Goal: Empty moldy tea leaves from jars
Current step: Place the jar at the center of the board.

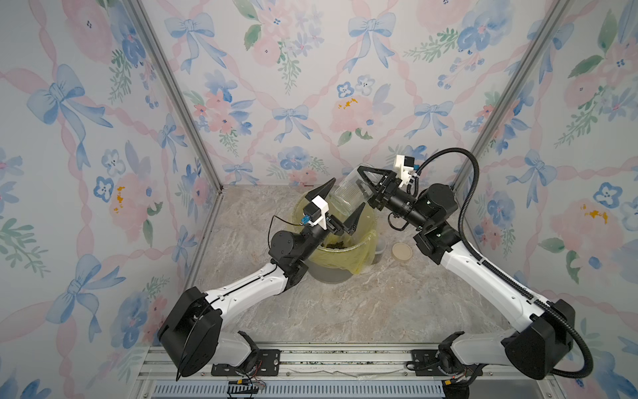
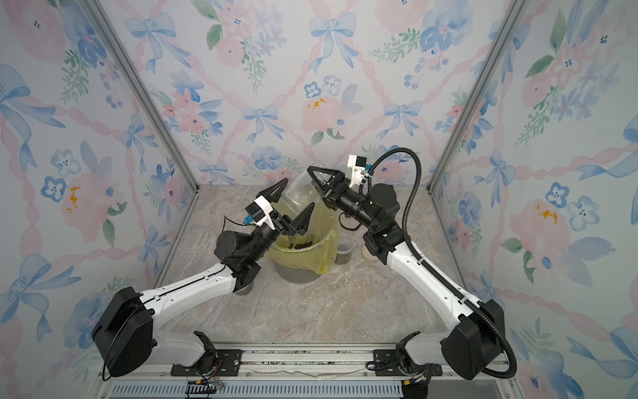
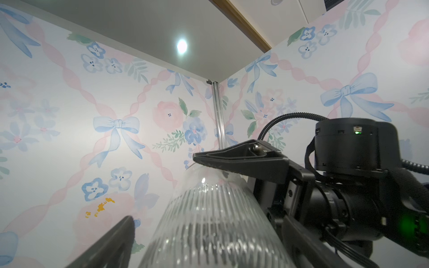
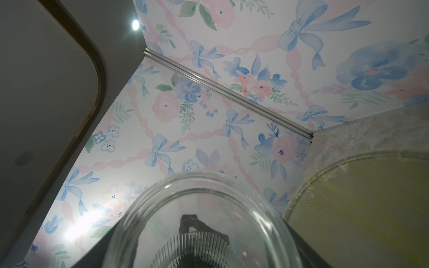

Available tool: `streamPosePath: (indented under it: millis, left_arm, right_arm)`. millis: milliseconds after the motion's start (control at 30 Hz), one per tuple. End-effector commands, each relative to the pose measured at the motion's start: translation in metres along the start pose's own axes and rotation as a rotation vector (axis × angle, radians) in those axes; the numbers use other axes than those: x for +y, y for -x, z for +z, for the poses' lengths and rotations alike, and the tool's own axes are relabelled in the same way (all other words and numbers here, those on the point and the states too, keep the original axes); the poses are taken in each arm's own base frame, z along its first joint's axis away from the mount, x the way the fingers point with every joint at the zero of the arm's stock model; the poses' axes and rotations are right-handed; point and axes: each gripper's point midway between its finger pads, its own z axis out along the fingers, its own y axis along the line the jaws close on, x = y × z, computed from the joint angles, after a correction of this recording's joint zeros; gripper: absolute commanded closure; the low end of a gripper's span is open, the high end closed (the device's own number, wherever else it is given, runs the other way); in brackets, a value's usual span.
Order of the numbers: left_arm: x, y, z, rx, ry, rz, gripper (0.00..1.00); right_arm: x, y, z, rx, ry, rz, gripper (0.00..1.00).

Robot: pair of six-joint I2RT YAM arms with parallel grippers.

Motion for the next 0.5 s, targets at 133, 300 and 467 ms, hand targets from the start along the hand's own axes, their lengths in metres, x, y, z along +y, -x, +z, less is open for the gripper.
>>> streamPosePath:
  millis: [133, 300, 467]
  left_arm:
    - [0.008, 0.013, -0.008, 0.010, 0.028, 0.022, 0.02]
    - [0.014, 0.021, -0.013, 0.048, 0.061, 0.028, 0.02]
    - [0.029, 0.026, -0.018, 0.108, 0.145, 0.036, 0.02]
  right_arm:
    - [0.052, 0.035, -0.018, -0.092, 0.099, -0.103, 0.83]
    - [0.047, 0.050, -0.038, -0.126, 0.057, -0.139, 0.83]
    - [0.035, 0.063, -0.067, -0.173, 0.005, -0.153, 0.83]
